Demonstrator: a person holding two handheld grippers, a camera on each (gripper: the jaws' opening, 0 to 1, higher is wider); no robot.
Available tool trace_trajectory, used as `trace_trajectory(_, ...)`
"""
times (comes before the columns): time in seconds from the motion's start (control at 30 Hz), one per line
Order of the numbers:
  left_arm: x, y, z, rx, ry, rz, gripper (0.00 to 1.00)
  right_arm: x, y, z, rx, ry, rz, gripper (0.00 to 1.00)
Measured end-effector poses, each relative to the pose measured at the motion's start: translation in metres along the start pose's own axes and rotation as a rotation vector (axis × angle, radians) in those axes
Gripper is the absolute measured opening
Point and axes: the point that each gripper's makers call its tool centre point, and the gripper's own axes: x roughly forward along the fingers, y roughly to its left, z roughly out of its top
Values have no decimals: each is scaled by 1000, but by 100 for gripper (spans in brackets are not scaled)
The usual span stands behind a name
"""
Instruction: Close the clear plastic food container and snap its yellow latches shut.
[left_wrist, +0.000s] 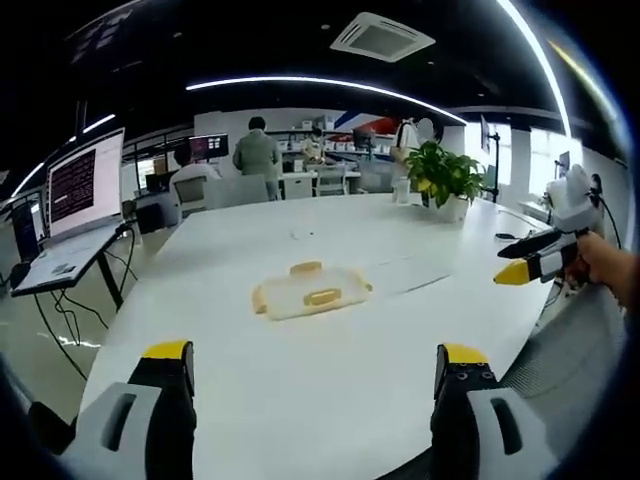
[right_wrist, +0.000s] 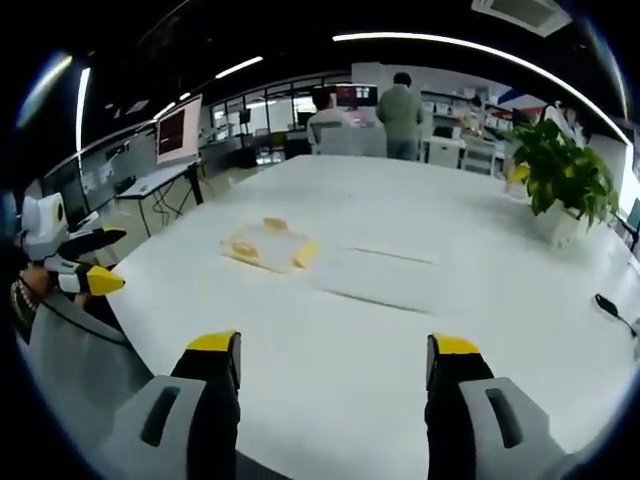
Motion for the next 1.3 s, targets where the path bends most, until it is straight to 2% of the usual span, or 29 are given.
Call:
trace_trajectory(0.1, 0, -7, 0, 10, 12, -32, 99, -3, -1, 4, 5, -25, 7, 74)
trace_trajectory(0.13, 0, -9, -3, 62, 43, -44, 99, -4, 0, 5, 24, -25, 17, 74)
trace_trajectory(0.2, 2, -16, -5, 100, 64, -88, 99, -5, 3, 10, 48, -50, 49, 74)
trace_trajectory(0.27, 5, -18, -2, 85, 65, -130, 99, -5, 8, 16, 43, -75, 85, 73)
trace_trajectory(0.3, 8, -19, 3, 66, 55, -170, 99, -5, 14, 23, -7, -97, 126, 72)
trace_trajectory(0.33, 10, -17, 4, 61, 61, -176, 99, -4, 16, 27, -52, -100, 142, 71)
trace_trajectory(0.37, 12, -14, 4, 62, 90, -195, 99, -4, 19, 33, -129, -105, 159, 70)
trace_trajectory(0.43, 19, -5, 9, 89, 102, -189, 99, -3, 25, 43, -222, -108, 185, 70)
trace_trajectory(0.5, 25, 1, 16, 131, 84, -201, 99, -1, 28, 50, -265, -104, 213, 70)
trace_trajectory(0.63, 36, 16, 27, 184, 99, -210, 99, 6, 24, 68, -321, -100, 234, 69)
trace_trajectory(0.73, 45, 30, 40, 281, 108, -209, 99, 14, 19, 81, -380, -96, 249, 67)
trace_trajectory(0.83, 54, 41, 47, 332, 129, -207, 99, 22, 17, 89, -430, -84, 265, 67)
trace_trajectory(0.9, 60, 44, 53, 351, 132, -225, 99, 28, 17, 93, -466, -61, 286, 67)
trace_trajectory(0.97, 69, 46, 56, 377, 139, -256, 99, 35, 20, 95, -540, -34, 324, 67)
trace_trajectory(1.07, 82, 48, 58, 428, 170, -290, 99, 47, 22, 101, -610, -5, 354, 67)
trace_trajectory(1.17, 96, 50, 64, 544, 188, -344, 99, 59, 31, 109, -682, 28, 411, 65)
trace_trajectory(1.23, 102, 53, 63, 584, 225, -356, 98, 66, 35, 114, -725, 35, 428, 65)
trace_trajectory(1.3, 110, 54, 67, 628, 235, -387, 97, 75, 38, 119, -778, 52, 441, 64)
